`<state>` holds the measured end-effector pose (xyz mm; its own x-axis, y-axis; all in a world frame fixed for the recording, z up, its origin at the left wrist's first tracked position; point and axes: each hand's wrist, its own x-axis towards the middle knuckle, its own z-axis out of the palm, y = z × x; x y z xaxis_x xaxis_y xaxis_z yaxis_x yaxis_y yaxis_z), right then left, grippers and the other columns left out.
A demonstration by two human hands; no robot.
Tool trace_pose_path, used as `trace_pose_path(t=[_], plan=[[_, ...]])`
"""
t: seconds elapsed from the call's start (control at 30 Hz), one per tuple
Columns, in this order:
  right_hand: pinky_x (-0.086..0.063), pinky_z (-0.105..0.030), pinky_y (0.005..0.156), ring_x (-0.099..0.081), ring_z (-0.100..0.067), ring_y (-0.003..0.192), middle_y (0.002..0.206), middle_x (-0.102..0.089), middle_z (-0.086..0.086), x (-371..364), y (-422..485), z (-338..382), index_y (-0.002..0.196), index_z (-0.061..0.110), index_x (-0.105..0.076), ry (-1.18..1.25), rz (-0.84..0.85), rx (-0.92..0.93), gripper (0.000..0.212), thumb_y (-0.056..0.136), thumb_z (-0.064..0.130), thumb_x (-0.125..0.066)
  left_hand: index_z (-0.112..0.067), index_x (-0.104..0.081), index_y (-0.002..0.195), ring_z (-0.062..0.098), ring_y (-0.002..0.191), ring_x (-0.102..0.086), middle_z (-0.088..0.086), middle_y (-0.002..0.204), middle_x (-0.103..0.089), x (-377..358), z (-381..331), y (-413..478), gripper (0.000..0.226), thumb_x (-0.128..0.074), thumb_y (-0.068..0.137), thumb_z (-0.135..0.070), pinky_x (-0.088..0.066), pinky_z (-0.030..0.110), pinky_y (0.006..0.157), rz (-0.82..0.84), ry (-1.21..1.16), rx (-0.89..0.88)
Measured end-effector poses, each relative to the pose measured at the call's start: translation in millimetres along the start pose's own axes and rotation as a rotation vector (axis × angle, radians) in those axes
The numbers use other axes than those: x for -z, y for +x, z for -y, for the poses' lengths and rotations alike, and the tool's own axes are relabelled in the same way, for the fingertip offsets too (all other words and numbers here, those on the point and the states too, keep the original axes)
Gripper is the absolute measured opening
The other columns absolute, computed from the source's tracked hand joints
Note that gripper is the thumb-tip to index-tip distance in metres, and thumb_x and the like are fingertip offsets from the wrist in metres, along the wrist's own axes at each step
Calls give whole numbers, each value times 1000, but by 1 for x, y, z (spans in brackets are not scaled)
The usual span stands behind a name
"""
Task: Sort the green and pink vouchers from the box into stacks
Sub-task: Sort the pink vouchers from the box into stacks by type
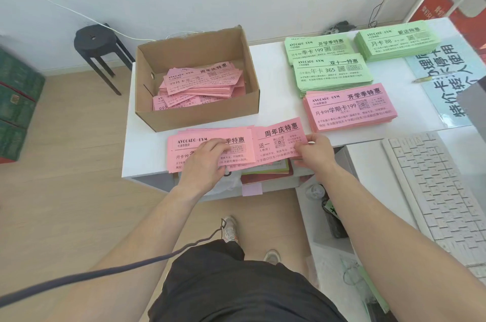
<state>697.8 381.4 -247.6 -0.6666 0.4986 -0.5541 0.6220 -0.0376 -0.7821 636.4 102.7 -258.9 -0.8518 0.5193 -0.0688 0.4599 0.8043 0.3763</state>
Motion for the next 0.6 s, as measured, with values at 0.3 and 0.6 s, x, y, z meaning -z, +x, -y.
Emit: trace_pose_path(t=[0.3, 0.6], plan=[[-56, -25, 58, -70, -13, 90, 104, -73, -1, -9, -8, 2, 109, 11, -64, -48, 63, -8, 17, 93, 5, -60, -22, -74, 106, 19, 105, -55, -8, 114, -63, -6, 9, -16, 27, -72, 81, -10, -53, 38, 75, -126, -26, 11], [-50, -27, 60, -64, -11, 77, 94, -70, 3, -12, -14, 1, 99, 15, -67, -246, -42, 59, 13, 89, 10, -62, -23, -73, 114, 21, 107, -65, -7, 113, -73, 3, 14, -29, 23, -62, 96, -14, -55, 36, 84, -214, -34, 28]])
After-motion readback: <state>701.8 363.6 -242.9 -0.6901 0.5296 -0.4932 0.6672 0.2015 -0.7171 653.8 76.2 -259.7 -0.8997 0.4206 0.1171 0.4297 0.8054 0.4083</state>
